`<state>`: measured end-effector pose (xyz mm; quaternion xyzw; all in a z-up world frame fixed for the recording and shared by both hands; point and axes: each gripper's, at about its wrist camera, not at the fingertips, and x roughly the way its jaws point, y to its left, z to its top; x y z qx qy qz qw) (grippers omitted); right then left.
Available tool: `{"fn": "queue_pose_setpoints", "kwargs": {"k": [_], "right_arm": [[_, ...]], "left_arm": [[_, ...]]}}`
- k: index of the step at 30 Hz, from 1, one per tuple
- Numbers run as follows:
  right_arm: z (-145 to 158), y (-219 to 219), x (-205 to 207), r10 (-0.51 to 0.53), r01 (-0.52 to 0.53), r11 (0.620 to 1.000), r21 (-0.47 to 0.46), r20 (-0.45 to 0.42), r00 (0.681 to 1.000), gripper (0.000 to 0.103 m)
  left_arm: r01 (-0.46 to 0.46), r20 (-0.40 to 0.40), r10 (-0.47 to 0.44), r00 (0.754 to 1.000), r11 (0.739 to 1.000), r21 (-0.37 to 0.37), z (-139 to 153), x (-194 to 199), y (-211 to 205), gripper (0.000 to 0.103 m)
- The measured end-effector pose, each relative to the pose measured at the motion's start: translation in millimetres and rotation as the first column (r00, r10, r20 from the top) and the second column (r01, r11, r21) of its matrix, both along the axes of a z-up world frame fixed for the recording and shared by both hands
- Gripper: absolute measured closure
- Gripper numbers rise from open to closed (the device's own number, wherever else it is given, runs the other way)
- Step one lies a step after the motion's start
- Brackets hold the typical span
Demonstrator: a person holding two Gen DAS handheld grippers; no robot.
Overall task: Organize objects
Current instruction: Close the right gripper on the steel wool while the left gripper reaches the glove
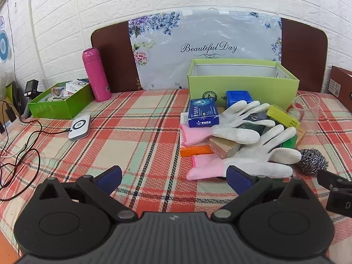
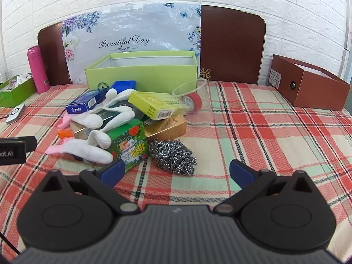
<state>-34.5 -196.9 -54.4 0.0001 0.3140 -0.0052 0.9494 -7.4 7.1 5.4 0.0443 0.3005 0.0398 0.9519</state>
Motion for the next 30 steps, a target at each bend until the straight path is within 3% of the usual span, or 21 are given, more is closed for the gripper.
{"fn": "queue_pose_setpoints", "kwargs": {"k": [22,30], "right_arm": [[-6.3,-2.9,-0.7,-0.010,0.010,1.000,-0.007,-0.009,1.000,0.000],[-16.4,-15.1,-4.1,0.079,-0.079,0.996,0.042,-0.001,0.997,0.000]], "left_arm": [[0.019,-0.042,-0.020,0.999,0.999,-0.039,-5.6,1.2,-1.1,0.000],[0.113,-0.065,-0.121,0.991,0.987,-0.115,-13.4,6.7,0.0,0.000]]}}
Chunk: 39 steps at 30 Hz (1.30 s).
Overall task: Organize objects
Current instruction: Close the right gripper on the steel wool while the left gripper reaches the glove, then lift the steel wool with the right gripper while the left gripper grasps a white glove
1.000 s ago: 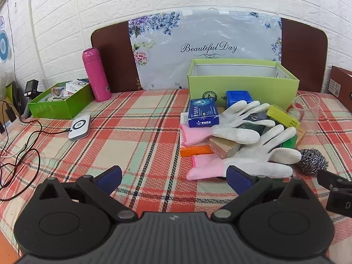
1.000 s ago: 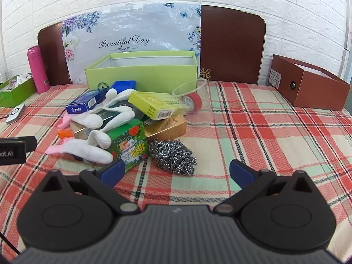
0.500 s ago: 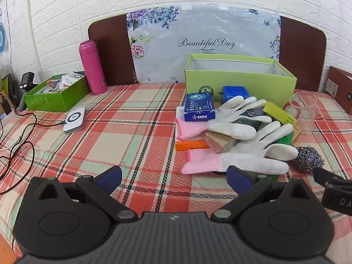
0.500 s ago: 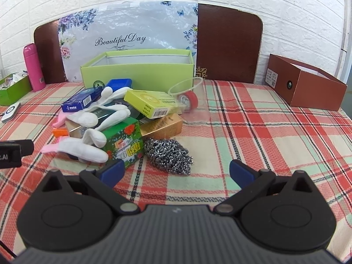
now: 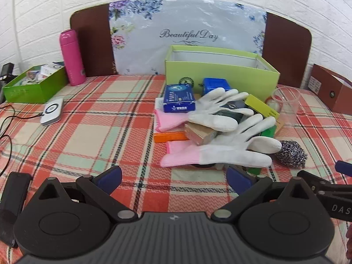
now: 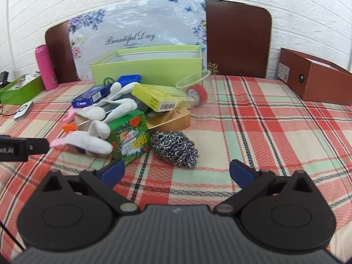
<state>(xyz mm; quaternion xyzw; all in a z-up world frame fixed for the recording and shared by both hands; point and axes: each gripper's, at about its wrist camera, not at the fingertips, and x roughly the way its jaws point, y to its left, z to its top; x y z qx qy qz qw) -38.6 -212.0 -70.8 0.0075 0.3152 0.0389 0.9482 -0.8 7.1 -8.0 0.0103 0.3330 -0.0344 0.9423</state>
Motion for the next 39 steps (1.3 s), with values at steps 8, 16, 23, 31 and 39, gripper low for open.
{"fn": "queue_pose_setpoints", "kwargs": {"k": [8,16,23,31,39], "right_arm": [[-7.5,2.7,17.8,0.067,-0.066,0.997,-0.027,0.026,0.997,0.000],[-21.4,4.0,46.4,0.120,-0.119,0.990,-0.076,0.008,0.993,0.016],[-26.7,0.7,53.7,0.132,-0.133,0.991,-0.035,-0.017,0.991,0.058],[-2.3,-13.1,17.7,0.223,-0.222,0.974,0.055,-0.024,0.974,0.058],[-17.6,-7.4,12.4,0.201,-0.198,0.979,0.051,-0.075,0.977,0.045]], "left_arm": [[0.107,-0.015,-0.108,0.994,0.992,-0.061,-4.2,19.5,-5.2,0.000],[0.231,0.009,-0.231,0.973,0.971,-0.069,-16.1,45.4,-20.9,0.004],[0.303,-0.053,-0.314,0.948,0.942,-0.147,-27.5,60.1,-17.6,0.091],[0.370,-0.096,-0.380,0.920,0.923,-0.108,-16.2,15.1,5.6,0.095],[0.296,-0.107,-0.309,0.945,0.948,-0.117,-24.2,30.9,-5.7,0.034]]}}
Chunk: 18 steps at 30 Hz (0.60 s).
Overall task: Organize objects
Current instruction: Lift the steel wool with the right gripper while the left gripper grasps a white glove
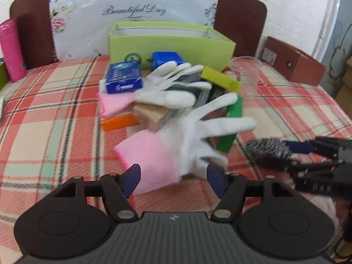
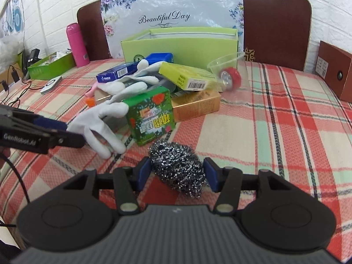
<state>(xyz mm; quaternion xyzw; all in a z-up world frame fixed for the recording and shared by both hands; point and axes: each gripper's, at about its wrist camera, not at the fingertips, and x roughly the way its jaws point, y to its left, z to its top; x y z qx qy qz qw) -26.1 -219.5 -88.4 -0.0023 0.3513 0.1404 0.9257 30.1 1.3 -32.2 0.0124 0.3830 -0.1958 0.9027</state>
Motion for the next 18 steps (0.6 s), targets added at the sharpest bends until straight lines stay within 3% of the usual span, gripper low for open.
{"fn": "queue_pose_setpoints", "kwargs": {"k": [4,6,7,10,11,18], "right_arm": [[2.2,0.2,0.4,-0.006,0.006,1.000,-0.007,0.017,1.000,0.040],[1.1,1.7,2.5,-0.005,0.005,1.000,-0.005,0.014,1.000,0.039],[0.0,3.3,4.4,-0.002,0.002,1.000,-0.006,0.010,1.000,0.039],[-5.1,8.3,7.5,0.017,-0.017,1.000,-0.013,-0.007,1.000,0.045],[-5.3,9.4,7.3,0.024,-0.024,1.000,-0.017,-0.009,1.000,0.057],[34.4,1.9,2.8,0.077,-0.080,0.996,0.044,0.076,0.994,0.060]], "left_arm": [[0.011,0.004,-0.011,1.000,0.999,-0.030,0.7,12.7,-9.6,0.036],[0.026,-0.016,-0.027,1.000,0.998,-0.063,-2.1,18.9,-9.6,0.069],[0.030,-0.037,-0.033,0.999,0.997,-0.072,-3.8,21.9,-9.2,0.092],[0.020,-0.058,-0.026,0.998,0.995,-0.094,-4.3,22.2,-3.9,0.097],[0.023,-0.049,-0.027,0.998,0.995,-0.093,-0.6,19.1,-1.9,0.097],[0.060,0.088,-0.047,0.995,0.987,-0.150,63.9,-2.8,18.4,0.098]]}}
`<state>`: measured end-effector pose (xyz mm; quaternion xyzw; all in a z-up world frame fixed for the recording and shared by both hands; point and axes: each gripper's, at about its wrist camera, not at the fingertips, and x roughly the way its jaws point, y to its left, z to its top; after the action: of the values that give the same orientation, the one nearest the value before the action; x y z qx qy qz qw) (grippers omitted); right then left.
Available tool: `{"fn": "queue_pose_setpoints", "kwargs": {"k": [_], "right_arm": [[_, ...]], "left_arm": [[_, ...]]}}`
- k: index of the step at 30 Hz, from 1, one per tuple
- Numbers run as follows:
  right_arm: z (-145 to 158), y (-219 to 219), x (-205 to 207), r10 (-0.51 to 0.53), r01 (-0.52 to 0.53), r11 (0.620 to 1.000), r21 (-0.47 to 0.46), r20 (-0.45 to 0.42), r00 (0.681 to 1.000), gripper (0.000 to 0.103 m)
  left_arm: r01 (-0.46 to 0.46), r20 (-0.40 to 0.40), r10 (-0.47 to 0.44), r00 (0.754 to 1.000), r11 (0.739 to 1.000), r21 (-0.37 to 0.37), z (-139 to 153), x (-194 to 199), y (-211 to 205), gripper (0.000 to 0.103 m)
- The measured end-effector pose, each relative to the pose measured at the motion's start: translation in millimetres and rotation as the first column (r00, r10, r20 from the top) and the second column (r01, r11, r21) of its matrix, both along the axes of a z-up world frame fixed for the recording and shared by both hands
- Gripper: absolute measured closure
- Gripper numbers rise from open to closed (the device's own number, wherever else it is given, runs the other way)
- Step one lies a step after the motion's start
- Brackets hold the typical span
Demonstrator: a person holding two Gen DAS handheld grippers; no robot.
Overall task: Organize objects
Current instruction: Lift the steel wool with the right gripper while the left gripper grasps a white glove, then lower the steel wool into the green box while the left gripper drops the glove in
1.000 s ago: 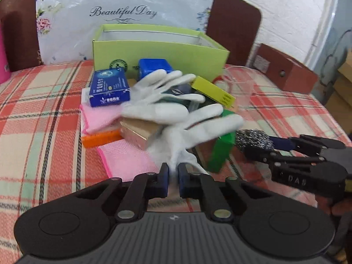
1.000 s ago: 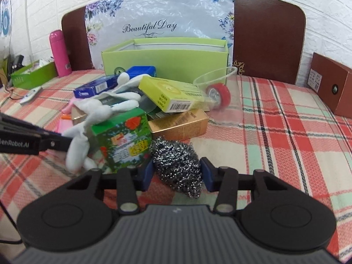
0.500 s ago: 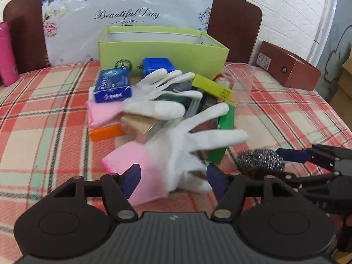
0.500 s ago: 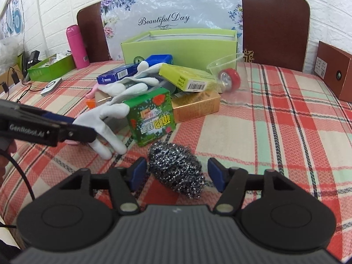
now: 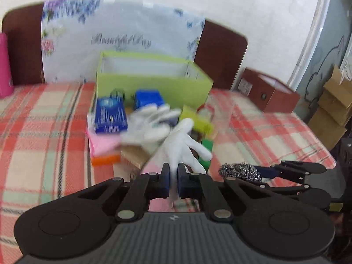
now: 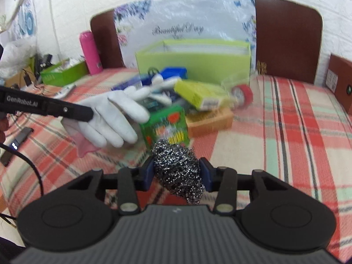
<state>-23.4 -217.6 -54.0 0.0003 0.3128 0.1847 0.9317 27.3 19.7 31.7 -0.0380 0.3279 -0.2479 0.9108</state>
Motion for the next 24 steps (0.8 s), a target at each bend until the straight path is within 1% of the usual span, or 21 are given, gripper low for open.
{"fn": "queue_pose_setpoints", "kwargs": {"k": [4,7,10,14,17,19,21,24], "right_arm": [[32.0,-5.4,8.4,0.016,-0.020,0.998,0.053,0.075,0.997,0.060],[53.6,-7.4,23.7,0.011,-0.021,0.996,0.085,0.118,0.993,0.060],[72.2,-4.8,44.6,0.005,-0.020,0.995,0.096,0.161,0.987,0.060],[83.9,1.7,82.3,-0.017,0.001,0.997,0.081,0.197,0.980,0.060],[86.7,8.1,116.7,-0.034,0.018,0.997,0.074,0.215,0.976,0.060],[83.6,13.7,140.7,-0.053,0.039,0.997,0.069,0.217,0.975,0.060],[78.5,18.7,167.6,-0.069,0.056,0.996,0.065,0.208,0.976,0.060],[67.1,25.3,203.3,-0.085,0.078,0.996,0.041,0.201,0.976,0.060]], "left_arm": [[0.004,0.081,0.000,0.997,0.999,-0.050,36.6,7.5,3.7,0.098],[-0.011,0.139,0.018,0.990,0.999,-0.048,56.4,22.6,-1.2,0.098],[-0.024,0.174,0.034,0.984,0.998,-0.058,70.7,46.2,-7.6,0.098],[-0.049,0.198,0.064,0.978,0.996,-0.078,86.5,90.5,-10.7,0.098],[-0.066,0.197,0.083,0.977,0.994,-0.091,91.2,126.8,-16.1,0.098],[-0.076,0.177,0.092,0.980,0.992,-0.097,88.2,156.0,-20.8,0.098],[-0.086,0.156,0.100,0.983,0.992,-0.096,79.5,182.9,-23.3,0.098],[-0.114,0.117,0.122,0.986,0.991,-0.071,60.5,221.3,-25.2,0.098]]}}
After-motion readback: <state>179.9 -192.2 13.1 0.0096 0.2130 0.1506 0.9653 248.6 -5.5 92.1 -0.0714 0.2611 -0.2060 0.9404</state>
